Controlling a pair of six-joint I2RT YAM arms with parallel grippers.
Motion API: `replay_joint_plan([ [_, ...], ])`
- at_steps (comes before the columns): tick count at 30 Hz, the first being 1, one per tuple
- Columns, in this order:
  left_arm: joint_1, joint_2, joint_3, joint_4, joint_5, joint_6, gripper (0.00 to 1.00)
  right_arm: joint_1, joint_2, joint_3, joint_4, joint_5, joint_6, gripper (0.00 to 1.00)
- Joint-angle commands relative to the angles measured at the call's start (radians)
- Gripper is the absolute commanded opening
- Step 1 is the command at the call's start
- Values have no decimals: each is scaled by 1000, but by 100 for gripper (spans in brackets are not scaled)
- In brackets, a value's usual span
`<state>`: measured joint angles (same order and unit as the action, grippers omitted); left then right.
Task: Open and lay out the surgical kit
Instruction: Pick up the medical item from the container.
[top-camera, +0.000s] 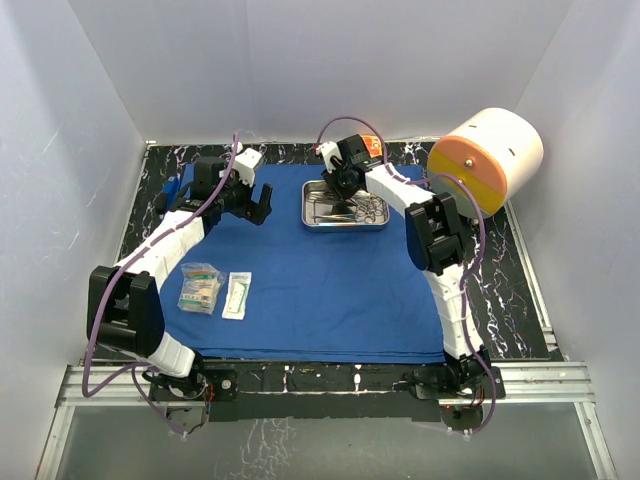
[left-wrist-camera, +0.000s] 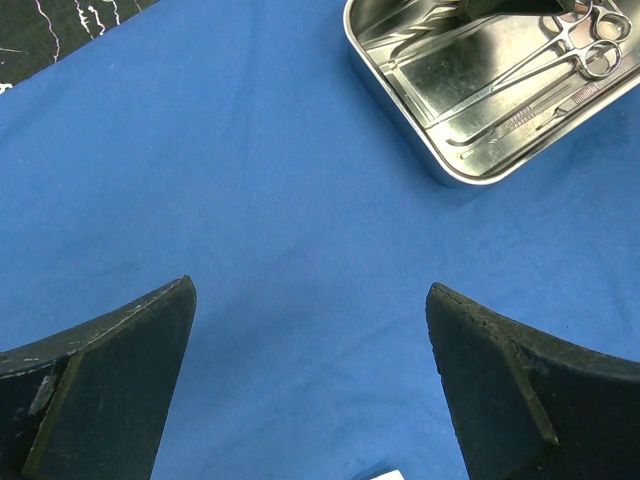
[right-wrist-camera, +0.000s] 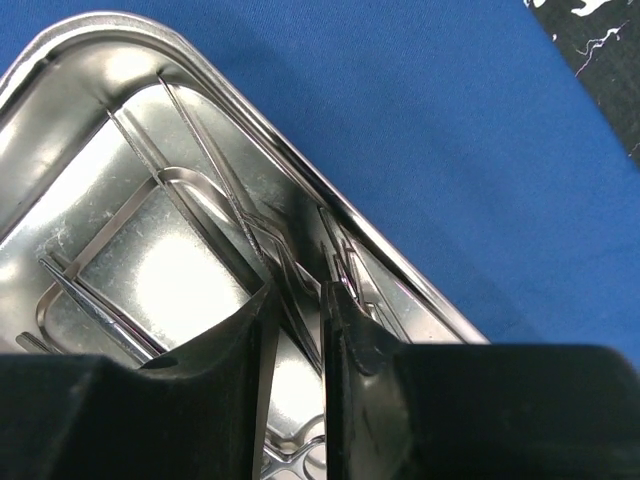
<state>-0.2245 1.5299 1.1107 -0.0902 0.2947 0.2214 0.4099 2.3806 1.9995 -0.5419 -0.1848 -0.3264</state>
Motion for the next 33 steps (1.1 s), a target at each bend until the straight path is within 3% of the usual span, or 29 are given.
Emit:
replay_joint_plan([
  [1, 5, -48, -12, 13, 2, 13, 98, 11, 38, 48, -12, 45, -2, 19],
  [5, 5, -49, -12, 13, 4, 16, 98, 11, 3, 41, -17, 22, -6, 17],
  [15, 5, -51, -14, 15, 10, 17, 98, 11, -113, -8, 32, -72, -3, 27],
  [24, 7, -55, -20, 16, 11, 18, 99, 15, -82, 9, 19, -92, -17, 37],
  [33, 9, -52, -18, 15, 14, 18, 98, 33, -41, 16, -11, -61, -61, 34],
])
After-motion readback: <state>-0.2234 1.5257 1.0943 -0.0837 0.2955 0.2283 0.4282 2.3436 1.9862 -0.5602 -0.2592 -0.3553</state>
